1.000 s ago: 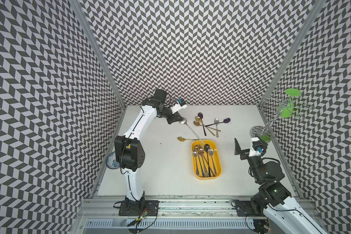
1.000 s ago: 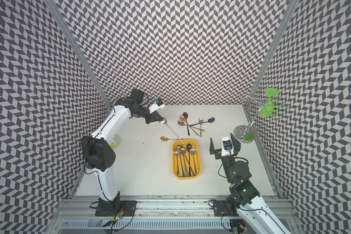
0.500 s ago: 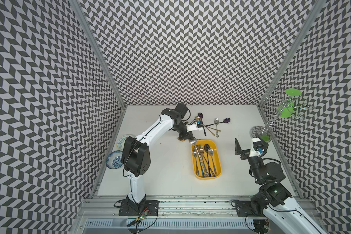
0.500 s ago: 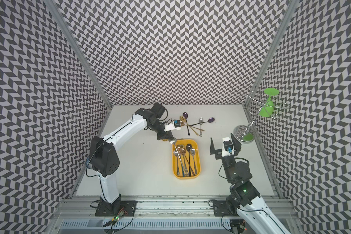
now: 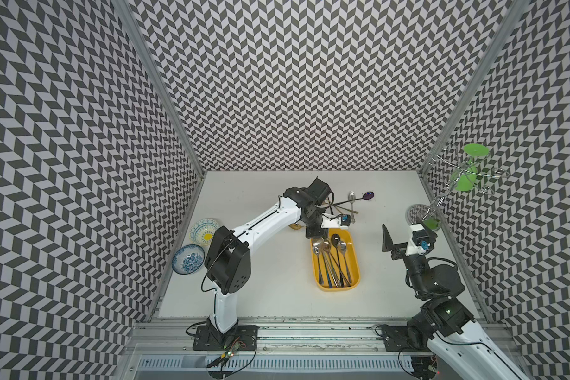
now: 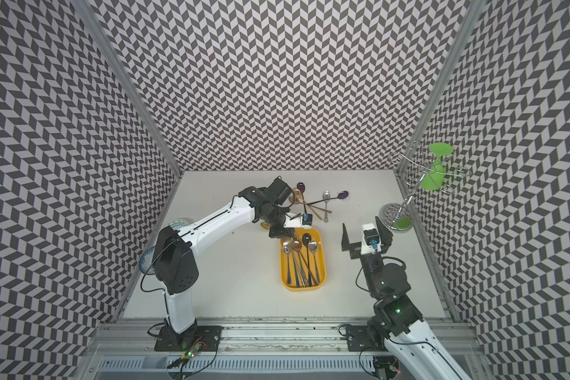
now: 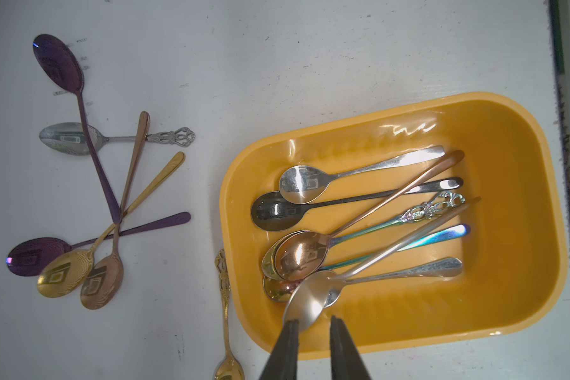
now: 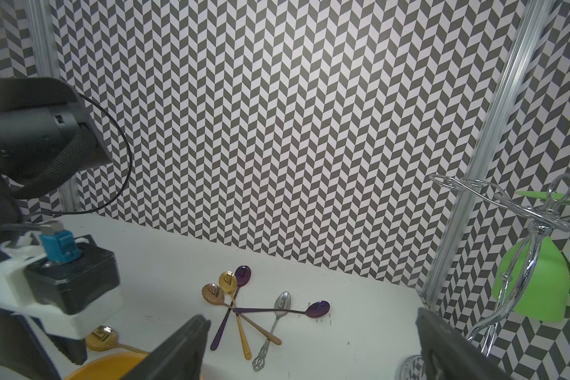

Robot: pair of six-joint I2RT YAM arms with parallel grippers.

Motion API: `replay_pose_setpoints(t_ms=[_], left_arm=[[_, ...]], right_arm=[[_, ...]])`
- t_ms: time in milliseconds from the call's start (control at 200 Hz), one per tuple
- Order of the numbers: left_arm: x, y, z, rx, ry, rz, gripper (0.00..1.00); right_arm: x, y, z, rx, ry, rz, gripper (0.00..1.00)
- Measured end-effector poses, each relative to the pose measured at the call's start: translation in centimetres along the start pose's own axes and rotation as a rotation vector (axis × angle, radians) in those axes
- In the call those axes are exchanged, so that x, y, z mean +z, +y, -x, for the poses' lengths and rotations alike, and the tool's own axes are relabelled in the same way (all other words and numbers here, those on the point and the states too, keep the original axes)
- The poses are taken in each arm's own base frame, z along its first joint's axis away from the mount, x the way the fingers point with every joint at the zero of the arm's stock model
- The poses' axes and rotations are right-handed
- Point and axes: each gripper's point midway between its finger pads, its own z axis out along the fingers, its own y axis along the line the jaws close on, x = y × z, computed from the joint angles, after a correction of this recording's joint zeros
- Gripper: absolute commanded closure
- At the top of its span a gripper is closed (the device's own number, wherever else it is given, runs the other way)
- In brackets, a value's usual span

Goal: Put the spoon into the storage box
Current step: Place the spoon in the storage box.

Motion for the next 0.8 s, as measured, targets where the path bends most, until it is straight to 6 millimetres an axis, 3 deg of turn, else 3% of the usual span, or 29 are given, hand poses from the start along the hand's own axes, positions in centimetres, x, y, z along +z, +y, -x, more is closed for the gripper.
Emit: replay_pose_setpoints(t_ms=[95, 210, 516, 801], left_arm=[[-0.1, 0.2, 0.2, 0.011, -0.004, 0.026, 0.56], [-1.3, 0.1, 0.3, 0.018, -0.018, 0.065, 0.49], [-7.8, 1.3, 2.3, 0.001, -0.157, 0.246, 0.23], [-10.8, 3.0, -0.6, -0.176, -0.222, 0.361, 0.08]], right_arm=[[0.0, 0.0, 0.0, 0.000, -0.001, -0.001, 0.00], [0.0, 0.0, 0.0, 0.000, -0.001, 0.000, 0.00], [0.2, 0.2, -0.3, -0.003, 0.013, 0.005, 0.00], [1.4, 1.4, -2.3, -0.024, 0.115, 0.045, 0.00]])
